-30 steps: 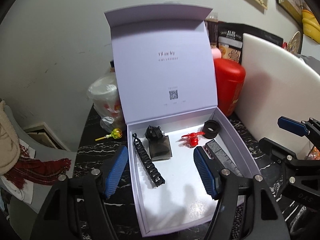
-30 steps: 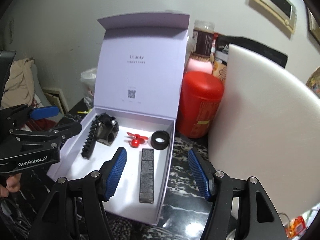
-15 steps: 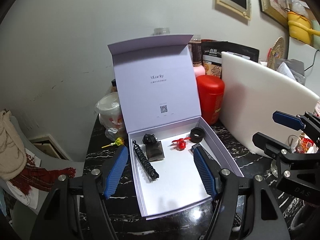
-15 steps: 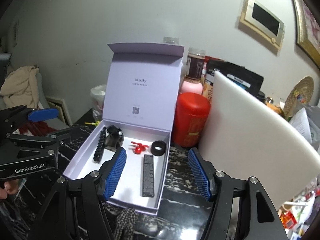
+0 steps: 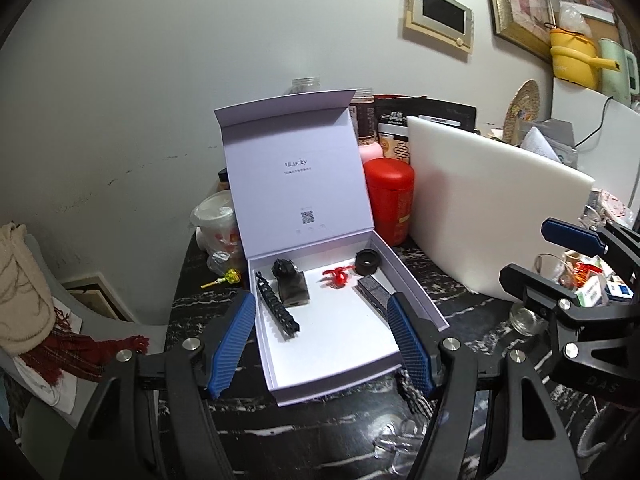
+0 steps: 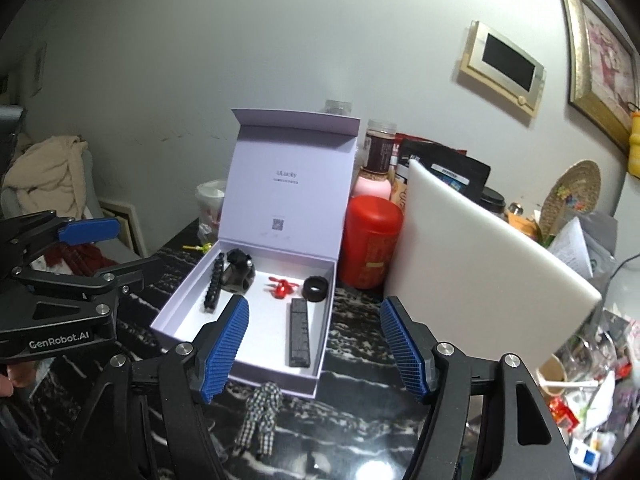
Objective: Organize rigid objects
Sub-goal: 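Withdraw both tools from the white box toward the scrunchie and clear piece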
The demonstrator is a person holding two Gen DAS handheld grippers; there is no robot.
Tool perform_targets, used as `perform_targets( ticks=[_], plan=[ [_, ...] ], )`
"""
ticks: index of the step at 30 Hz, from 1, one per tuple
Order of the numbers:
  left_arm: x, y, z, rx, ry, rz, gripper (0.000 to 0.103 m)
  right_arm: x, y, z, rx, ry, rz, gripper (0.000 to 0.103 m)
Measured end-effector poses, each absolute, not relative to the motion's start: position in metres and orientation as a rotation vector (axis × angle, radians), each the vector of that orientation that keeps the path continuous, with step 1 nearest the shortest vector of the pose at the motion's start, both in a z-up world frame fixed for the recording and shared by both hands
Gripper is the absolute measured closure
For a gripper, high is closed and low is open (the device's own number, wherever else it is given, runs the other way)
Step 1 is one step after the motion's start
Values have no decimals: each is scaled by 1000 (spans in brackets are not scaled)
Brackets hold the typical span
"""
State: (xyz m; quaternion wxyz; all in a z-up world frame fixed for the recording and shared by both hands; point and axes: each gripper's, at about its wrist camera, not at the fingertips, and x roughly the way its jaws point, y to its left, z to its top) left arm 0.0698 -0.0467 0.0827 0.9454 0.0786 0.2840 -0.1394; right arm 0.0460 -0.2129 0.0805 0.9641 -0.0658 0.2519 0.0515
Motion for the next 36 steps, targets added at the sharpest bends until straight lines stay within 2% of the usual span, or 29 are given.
perform_targets(
  ticks=[17, 36],
  plan=[
    [26, -54, 48, 160, 633, -328, 35, 0, -214, 44, -141, 570, 95, 33],
    [17, -62, -8, 174, 754, -367, 35, -14, -223, -12, -63, 698, 99, 33]
  ],
)
